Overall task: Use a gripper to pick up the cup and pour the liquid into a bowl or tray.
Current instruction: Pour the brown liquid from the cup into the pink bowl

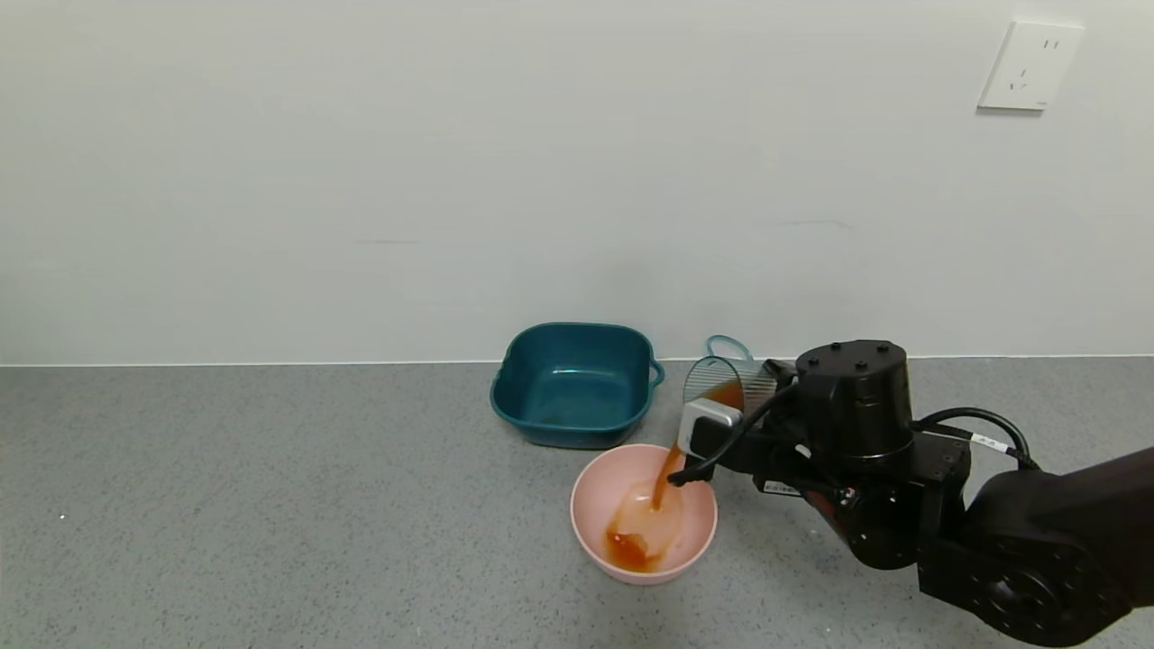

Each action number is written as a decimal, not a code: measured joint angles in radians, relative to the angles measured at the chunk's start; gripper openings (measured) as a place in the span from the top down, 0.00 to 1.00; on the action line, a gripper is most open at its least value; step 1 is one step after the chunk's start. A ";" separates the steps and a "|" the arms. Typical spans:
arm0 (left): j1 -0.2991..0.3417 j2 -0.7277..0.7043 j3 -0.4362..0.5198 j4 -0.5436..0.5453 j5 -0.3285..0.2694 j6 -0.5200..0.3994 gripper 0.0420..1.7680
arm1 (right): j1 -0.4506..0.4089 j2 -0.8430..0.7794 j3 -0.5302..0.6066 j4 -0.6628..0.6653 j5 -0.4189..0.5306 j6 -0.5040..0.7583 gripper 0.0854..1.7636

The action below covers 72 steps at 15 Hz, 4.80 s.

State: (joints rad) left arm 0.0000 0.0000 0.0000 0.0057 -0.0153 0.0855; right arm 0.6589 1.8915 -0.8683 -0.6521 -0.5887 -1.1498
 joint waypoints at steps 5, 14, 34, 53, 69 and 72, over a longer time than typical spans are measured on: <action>0.000 0.000 0.000 0.000 0.000 0.000 0.03 | 0.016 0.000 -0.021 -0.004 0.000 -0.083 0.29; 0.000 0.000 0.000 0.000 0.000 0.000 0.03 | 0.025 -0.012 -0.028 -0.038 0.000 -0.212 0.29; 0.000 0.000 0.000 0.000 0.000 0.000 0.03 | 0.036 -0.020 -0.037 -0.093 -0.002 -0.554 0.29; 0.000 0.000 0.000 0.000 0.000 0.000 0.03 | 0.055 0.074 -0.027 -0.449 0.012 -0.925 0.29; 0.000 0.000 0.000 0.000 0.000 0.000 0.03 | 0.080 0.071 -0.030 -0.449 0.009 -0.880 0.29; 0.000 0.000 0.000 0.000 0.000 0.000 0.03 | 0.087 0.071 -0.028 -0.446 -0.009 -0.776 0.29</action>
State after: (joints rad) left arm 0.0000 0.0000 0.0000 0.0062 -0.0153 0.0851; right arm 0.7460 1.9623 -0.8962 -1.0977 -0.5979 -1.9257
